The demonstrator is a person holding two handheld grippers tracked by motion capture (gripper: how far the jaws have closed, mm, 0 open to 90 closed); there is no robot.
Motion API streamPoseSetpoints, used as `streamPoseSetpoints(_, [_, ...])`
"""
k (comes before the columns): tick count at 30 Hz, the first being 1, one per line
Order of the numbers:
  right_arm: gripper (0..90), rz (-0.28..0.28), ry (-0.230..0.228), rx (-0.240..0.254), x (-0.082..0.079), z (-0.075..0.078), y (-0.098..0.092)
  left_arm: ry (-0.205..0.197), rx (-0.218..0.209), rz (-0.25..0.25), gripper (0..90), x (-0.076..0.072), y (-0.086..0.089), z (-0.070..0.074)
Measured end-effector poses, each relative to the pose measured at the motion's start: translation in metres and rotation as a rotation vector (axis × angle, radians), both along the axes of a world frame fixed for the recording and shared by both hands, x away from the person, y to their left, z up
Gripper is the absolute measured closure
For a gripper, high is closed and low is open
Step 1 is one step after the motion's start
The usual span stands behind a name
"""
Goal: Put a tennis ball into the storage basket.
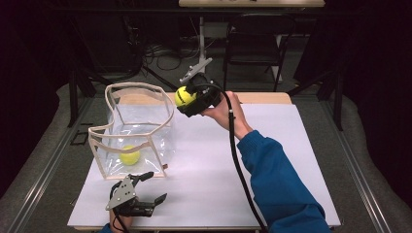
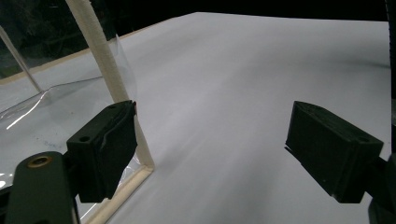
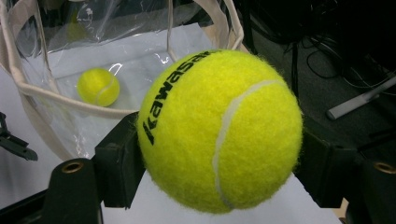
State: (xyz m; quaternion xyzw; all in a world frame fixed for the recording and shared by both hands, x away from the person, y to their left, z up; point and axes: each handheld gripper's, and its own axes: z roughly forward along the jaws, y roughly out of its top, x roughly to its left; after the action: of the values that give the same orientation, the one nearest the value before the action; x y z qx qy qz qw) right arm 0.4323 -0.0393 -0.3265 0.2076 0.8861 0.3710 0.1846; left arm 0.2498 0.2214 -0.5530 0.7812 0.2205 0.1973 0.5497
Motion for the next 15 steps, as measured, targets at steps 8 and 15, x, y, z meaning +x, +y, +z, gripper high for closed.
streamPoseSetpoints(8, [25.8,0.014,-0.01,0.009,0.0,0.006,0.007,-0.001,-0.004,-0.001,15.8,0.0,0.0,0.0])
streamPoseSetpoints(15, [25.8,0.023,-0.018,0.013,-0.001,0.006,0.014,0.0,-0.007,0.0,15.8,0.0,0.0,0.0])
